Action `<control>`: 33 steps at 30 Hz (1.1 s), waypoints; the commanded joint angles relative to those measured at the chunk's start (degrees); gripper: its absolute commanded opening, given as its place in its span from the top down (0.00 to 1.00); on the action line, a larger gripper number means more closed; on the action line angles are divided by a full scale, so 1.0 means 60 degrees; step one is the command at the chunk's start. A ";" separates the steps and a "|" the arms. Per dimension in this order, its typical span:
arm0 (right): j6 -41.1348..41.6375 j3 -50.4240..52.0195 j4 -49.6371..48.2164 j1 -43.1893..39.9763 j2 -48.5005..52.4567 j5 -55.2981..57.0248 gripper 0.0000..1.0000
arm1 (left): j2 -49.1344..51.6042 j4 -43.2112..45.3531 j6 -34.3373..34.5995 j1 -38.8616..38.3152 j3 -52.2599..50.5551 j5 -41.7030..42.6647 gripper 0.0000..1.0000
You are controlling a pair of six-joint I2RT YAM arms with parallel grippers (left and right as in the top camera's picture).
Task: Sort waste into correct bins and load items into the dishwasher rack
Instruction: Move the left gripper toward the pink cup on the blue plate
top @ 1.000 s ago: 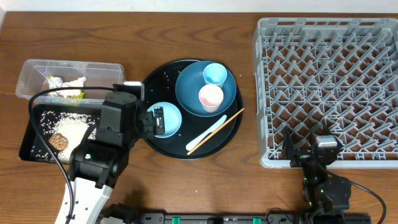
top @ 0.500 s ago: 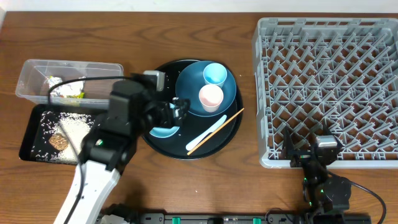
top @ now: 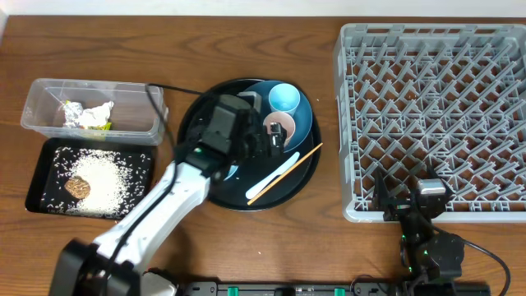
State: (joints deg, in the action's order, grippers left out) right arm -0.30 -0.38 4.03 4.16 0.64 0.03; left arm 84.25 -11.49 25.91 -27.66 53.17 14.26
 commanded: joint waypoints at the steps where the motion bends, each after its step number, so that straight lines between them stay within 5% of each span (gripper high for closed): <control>1: -0.0073 0.0011 0.0040 0.0058 -0.0036 0.0098 0.01 | 0.0481 0.0182 0.0131 -0.0124 0.0171 -0.0962 0.02; 9: -0.0073 0.0011 0.0040 0.0058 -0.0036 0.0098 0.01 | 0.1275 0.0965 0.0135 -0.0109 0.0171 -0.1042 0.02; 18: -0.0073 0.0011 0.0040 0.0058 -0.0036 0.0098 0.01 | 0.2204 0.1872 0.0226 -0.0109 0.0171 -0.1071 0.23; 33: -0.0073 0.0011 0.0040 0.0058 -0.0036 0.0098 0.01 | 0.2062 0.2433 0.0736 -0.0109 0.0171 -0.1067 0.93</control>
State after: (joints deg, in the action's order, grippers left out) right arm -0.27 -0.38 4.03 4.16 0.64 0.03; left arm 98.74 3.01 30.48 -28.34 53.19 8.49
